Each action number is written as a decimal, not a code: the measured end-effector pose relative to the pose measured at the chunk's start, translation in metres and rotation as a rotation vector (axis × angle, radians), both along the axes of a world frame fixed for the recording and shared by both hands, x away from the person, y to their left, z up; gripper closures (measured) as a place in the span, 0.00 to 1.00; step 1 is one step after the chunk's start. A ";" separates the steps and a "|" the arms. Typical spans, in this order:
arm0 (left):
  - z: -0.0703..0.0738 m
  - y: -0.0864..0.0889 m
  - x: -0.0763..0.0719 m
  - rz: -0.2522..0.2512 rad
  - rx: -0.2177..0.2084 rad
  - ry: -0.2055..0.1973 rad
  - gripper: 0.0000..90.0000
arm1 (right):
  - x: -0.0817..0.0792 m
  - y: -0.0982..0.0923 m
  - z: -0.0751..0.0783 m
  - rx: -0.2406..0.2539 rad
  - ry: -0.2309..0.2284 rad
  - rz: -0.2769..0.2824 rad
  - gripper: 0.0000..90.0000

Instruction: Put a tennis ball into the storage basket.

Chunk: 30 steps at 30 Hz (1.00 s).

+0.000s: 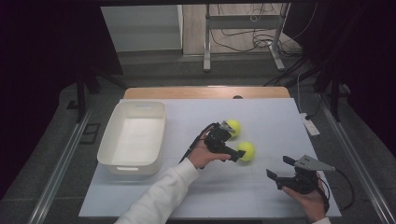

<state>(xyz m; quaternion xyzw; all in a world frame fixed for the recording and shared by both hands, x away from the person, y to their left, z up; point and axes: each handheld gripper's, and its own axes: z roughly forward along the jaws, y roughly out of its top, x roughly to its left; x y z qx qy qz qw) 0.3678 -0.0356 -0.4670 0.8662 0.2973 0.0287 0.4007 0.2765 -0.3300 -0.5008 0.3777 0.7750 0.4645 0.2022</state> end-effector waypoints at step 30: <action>-0.011 -0.020 0.012 -0.007 0.030 0.023 0.08 | 0.000 -0.001 -0.001 -0.001 0.002 -0.001 0.13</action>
